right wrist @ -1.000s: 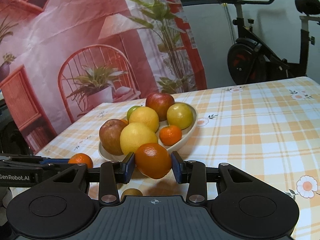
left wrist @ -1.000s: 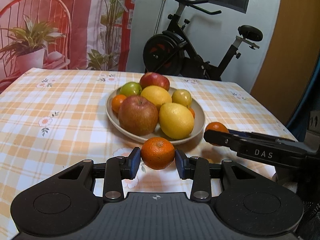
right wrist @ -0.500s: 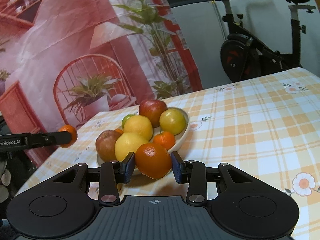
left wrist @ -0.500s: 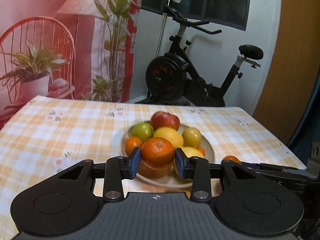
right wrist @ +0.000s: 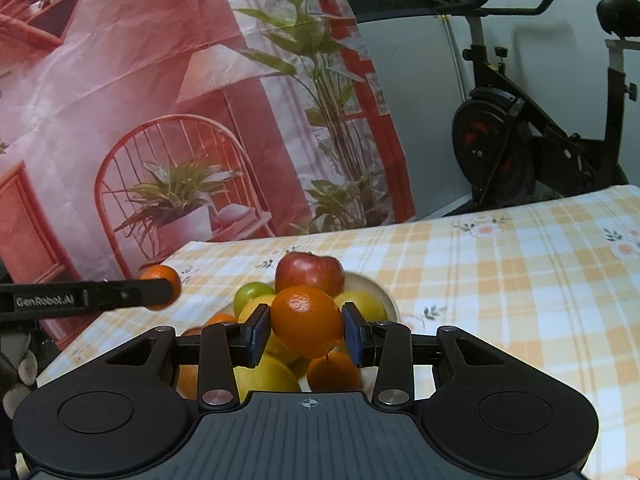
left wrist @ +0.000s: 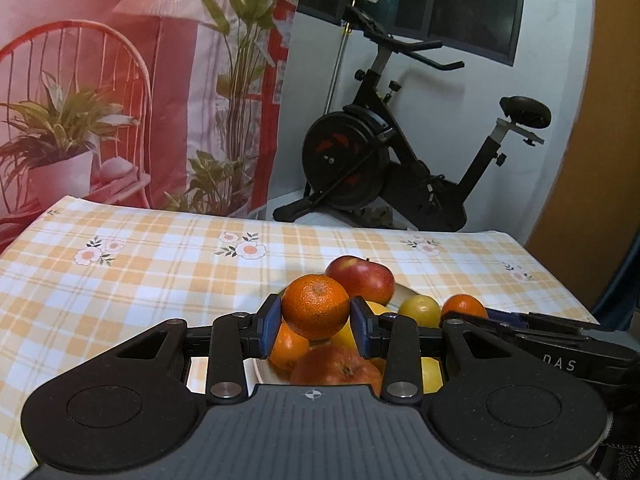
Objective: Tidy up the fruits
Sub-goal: 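Carry the orange with both tools over the plate and lower it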
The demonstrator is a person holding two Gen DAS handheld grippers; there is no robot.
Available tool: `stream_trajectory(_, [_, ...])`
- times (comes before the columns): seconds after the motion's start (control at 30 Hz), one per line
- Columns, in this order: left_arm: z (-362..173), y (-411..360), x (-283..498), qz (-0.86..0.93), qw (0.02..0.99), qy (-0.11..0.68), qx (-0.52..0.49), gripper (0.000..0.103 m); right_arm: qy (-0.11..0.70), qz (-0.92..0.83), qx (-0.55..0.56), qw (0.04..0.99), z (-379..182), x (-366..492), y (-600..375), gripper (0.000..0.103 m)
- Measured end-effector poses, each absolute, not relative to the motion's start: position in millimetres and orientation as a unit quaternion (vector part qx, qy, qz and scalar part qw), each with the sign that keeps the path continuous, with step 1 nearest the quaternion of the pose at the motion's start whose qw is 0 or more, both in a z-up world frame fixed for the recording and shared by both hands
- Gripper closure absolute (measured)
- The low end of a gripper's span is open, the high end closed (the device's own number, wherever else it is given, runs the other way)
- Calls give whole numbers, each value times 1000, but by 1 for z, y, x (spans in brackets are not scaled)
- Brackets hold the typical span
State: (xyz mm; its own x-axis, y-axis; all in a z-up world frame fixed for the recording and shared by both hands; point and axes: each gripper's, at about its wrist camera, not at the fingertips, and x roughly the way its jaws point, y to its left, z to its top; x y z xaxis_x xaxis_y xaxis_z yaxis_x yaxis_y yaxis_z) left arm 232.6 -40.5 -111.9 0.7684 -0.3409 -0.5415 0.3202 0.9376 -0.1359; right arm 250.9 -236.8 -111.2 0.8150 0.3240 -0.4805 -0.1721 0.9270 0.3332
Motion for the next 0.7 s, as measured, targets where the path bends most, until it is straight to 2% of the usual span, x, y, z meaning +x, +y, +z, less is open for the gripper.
stream_trajectory(0.7, [-139, -50, 266, -182, 922, 341, -23, 63, 281, 129, 122, 943, -125, 270, -229, 67])
